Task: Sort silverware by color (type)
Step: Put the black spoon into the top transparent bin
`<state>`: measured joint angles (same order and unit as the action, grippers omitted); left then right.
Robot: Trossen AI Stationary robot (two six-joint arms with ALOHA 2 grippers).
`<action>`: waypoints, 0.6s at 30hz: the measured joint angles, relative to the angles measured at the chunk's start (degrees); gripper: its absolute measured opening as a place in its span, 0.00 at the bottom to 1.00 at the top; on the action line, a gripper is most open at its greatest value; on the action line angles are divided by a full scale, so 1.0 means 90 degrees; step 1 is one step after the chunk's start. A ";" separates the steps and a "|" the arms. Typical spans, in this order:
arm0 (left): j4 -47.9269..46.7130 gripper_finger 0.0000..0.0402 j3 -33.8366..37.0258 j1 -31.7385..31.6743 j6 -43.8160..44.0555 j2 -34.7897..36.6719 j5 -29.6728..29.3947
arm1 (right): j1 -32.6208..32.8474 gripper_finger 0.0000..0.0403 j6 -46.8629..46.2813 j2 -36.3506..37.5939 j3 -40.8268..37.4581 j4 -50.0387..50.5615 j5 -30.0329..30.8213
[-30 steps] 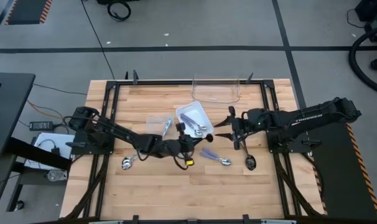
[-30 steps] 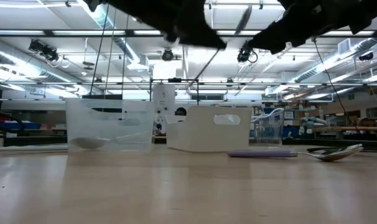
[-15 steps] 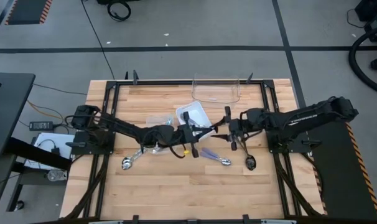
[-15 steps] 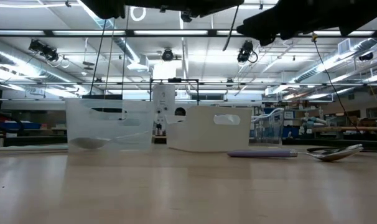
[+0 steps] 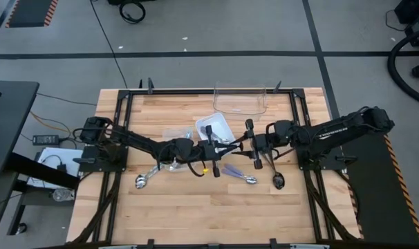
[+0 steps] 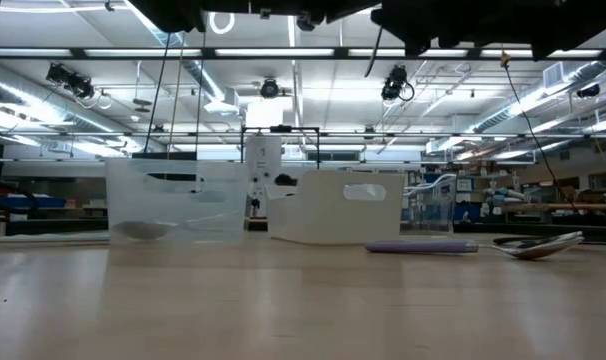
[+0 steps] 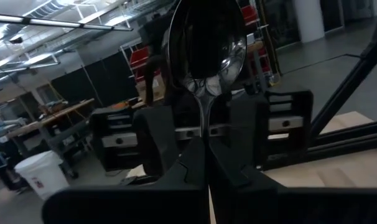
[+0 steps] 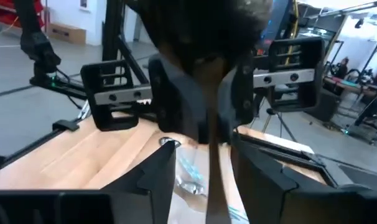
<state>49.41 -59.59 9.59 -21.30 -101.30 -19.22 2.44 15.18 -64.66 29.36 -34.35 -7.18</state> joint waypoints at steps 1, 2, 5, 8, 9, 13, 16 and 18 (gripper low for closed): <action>0.0000 0.02 0.0000 -0.0021 0.0001 0.0000 0.0067 | 0.0000 0.38 -0.0004 0.0000 0.0000 -0.0058 -0.0002; 0.0002 0.02 0.0000 -0.0023 0.0002 0.0000 0.0137 | -0.0001 0.37 0.0002 0.0000 0.0000 -0.0094 0.0000; 0.0007 0.02 0.0000 -0.0032 0.0005 0.0000 0.0167 | -0.0007 0.30 0.0001 0.0000 0.0002 -0.0051 0.0019; 0.0009 0.02 0.0000 -0.0032 0.0005 0.0000 0.0171 | -0.0005 0.22 0.0002 0.0000 0.0002 -0.0030 0.0033; 0.0007 0.02 0.0000 -0.0032 0.0005 0.0000 0.0175 | -0.0007 0.19 0.0011 0.0000 0.0002 -0.0017 0.0034; -0.0001 0.03 0.0000 -0.0032 -0.0012 0.0000 0.0164 | -0.0012 0.07 0.0038 0.0000 0.0002 0.0027 0.0071; -0.0043 0.06 0.0000 -0.0032 -0.0031 -0.0006 0.0156 | -0.0036 0.05 0.0024 0.0005 0.0010 0.0163 0.0118; -0.0111 0.08 0.0000 -0.0032 -0.0044 -0.0007 0.0149 | -0.0034 0.05 -0.0022 0.0007 0.0010 0.0255 0.0246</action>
<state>48.40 -59.59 9.30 -21.69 -101.36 -17.88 2.13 14.98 -64.60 29.45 -32.06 -4.97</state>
